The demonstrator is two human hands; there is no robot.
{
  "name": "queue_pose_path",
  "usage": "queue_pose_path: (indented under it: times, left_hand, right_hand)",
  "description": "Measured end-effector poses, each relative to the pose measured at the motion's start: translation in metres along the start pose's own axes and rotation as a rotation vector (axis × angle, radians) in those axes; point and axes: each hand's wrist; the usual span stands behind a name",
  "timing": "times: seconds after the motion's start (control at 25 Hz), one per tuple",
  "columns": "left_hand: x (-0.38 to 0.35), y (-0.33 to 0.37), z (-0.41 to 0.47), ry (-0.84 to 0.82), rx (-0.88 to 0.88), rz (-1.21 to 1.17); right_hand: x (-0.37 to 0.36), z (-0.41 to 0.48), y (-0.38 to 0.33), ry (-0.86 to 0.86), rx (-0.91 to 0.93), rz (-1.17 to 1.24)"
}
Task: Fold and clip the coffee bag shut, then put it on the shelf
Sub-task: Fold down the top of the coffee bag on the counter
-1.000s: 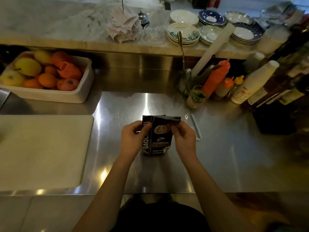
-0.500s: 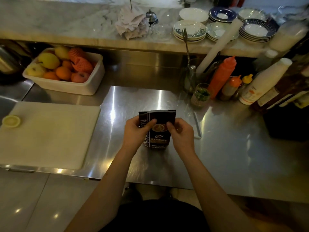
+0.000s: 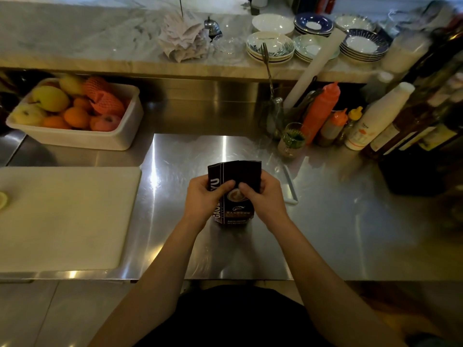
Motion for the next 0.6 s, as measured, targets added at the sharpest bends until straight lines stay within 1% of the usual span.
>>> queue_pose_path:
  times: [0.2, 0.28, 0.44, 0.6]
  left_hand:
    - [0.008, 0.004, 0.011, -0.101, -0.018, 0.023]
    - [0.01, 0.002, 0.012, -0.094, -0.014, 0.034]
    - [0.017, 0.002, 0.019, -0.065, 0.01, -0.073]
    - [0.021, 0.005, 0.029, -0.102, -0.014, -0.078]
  right_hand:
    - [-0.004, 0.01, 0.0, 0.057, -0.009, 0.001]
    - [-0.006, 0.014, 0.0, 0.036, -0.002, -0.01]
    - [-0.005, 0.024, -0.005, -0.018, -0.024, -0.011]
    - [-0.005, 0.035, -0.005, 0.026, -0.035, -0.031]
Point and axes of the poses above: each hand's wrist, its own z-axis towards the middle knuckle, its own x-axis out of the back of the hand, y = z × x
